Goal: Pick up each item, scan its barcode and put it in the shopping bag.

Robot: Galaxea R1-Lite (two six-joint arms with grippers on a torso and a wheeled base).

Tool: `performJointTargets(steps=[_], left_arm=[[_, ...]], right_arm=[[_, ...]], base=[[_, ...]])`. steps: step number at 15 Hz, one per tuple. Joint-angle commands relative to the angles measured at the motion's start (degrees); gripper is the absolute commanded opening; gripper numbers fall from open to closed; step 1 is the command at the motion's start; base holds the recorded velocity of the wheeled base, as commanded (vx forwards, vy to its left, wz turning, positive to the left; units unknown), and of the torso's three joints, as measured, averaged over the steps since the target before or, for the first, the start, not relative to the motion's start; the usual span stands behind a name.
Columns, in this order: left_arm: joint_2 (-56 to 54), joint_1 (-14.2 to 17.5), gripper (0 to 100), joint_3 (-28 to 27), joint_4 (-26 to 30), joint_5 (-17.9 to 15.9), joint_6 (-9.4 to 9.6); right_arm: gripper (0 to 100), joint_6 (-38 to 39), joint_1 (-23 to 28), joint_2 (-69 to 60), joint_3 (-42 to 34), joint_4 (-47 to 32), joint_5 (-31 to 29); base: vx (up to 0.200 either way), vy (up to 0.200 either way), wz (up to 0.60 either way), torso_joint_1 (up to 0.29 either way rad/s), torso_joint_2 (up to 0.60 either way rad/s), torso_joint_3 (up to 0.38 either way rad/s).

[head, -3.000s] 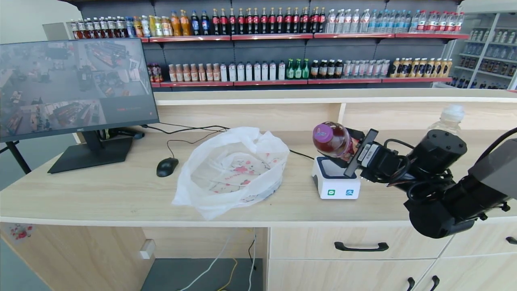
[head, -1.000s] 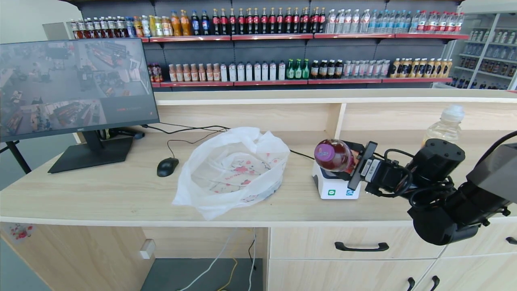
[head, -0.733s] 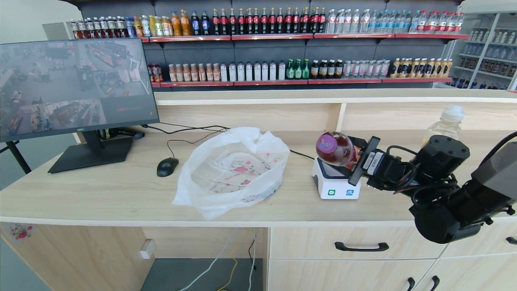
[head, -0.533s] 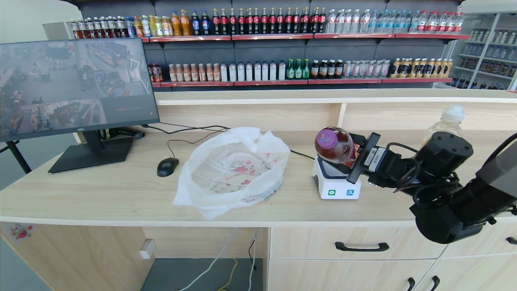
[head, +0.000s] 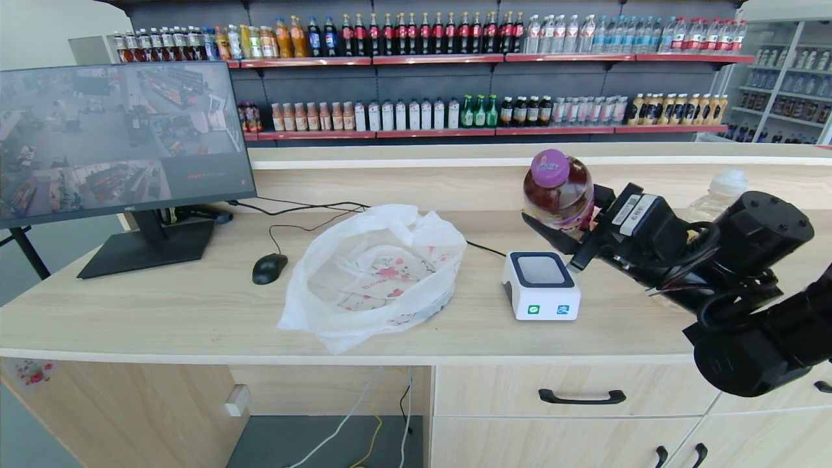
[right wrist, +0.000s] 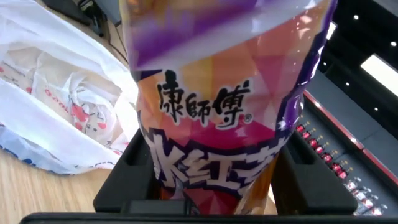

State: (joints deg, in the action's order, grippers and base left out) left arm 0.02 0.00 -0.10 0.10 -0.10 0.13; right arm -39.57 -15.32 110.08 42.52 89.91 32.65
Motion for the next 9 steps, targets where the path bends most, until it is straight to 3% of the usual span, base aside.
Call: performJointTargets(steps=[1, 5, 9], left_arm=[[0.0, 0.0, 100, 0.0, 0.0, -0.1, -0.05], [0.0, 0.0, 100, 0.1, 0.0, 0.0, 0.04], [0.0, 0.0, 100, 0.0, 0.0, 0.0, -0.05]], right_arm=[[0, 2.7, -2.3, -4.2, -1.8, 0.1, -4.3], [0, 10.2, -7.7, -6.7, -7.2, 0.1, -12.1], [0, 18.1, -7.7, -9.8, -11.2, 0.1, -13.4]], base=[[0.000, 0.000, 0.00, 0.000, 0.00, 0.000], [0.000, 0.000, 0.00, 0.000, 0.00, 0.000], [0.000, 0.000, 0.00, 0.000, 0.00, 0.000]])
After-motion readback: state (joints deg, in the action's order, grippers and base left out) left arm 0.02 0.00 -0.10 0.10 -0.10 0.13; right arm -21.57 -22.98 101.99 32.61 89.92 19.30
